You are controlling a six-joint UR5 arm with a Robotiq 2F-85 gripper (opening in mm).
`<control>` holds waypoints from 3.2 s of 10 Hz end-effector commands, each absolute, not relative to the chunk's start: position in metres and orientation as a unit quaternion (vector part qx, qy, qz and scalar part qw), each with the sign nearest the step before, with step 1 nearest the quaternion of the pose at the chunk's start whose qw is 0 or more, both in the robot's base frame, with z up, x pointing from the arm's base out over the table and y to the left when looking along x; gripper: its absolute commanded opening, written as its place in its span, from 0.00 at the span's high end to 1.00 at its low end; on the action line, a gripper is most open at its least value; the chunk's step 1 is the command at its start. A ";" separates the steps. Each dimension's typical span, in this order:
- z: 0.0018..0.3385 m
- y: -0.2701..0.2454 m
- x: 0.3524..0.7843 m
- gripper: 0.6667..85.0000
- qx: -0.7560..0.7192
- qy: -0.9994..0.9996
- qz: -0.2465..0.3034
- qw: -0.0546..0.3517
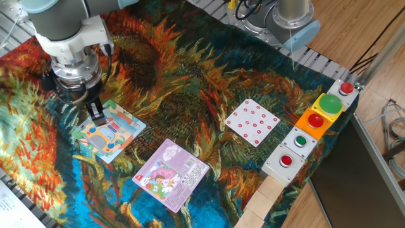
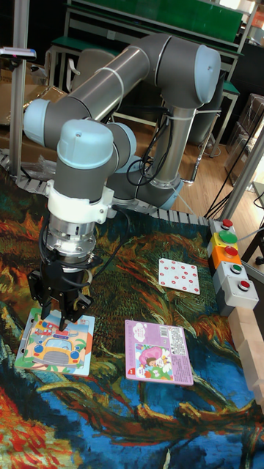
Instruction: Assemble one piece of a puzzle
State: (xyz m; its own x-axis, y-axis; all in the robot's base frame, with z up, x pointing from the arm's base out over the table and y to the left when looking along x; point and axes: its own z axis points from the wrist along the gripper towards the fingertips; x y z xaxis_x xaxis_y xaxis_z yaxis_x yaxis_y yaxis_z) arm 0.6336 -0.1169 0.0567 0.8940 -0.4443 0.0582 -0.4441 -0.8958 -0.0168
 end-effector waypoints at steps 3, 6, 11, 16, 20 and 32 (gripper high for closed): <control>0.058 -0.109 0.635 0.99 -0.966 0.255 -0.029 0.020; 0.058 -0.108 0.636 0.99 -0.962 0.271 -0.029 0.023; 0.058 -0.109 0.632 0.99 -0.960 0.279 -0.023 0.019; 0.049 -0.109 0.624 0.99 -0.975 0.221 -0.017 0.024; 0.054 -0.120 0.607 0.99 -0.975 0.221 -0.007 0.018; 0.051 -0.133 0.608 0.99 -0.964 0.266 -0.018 0.010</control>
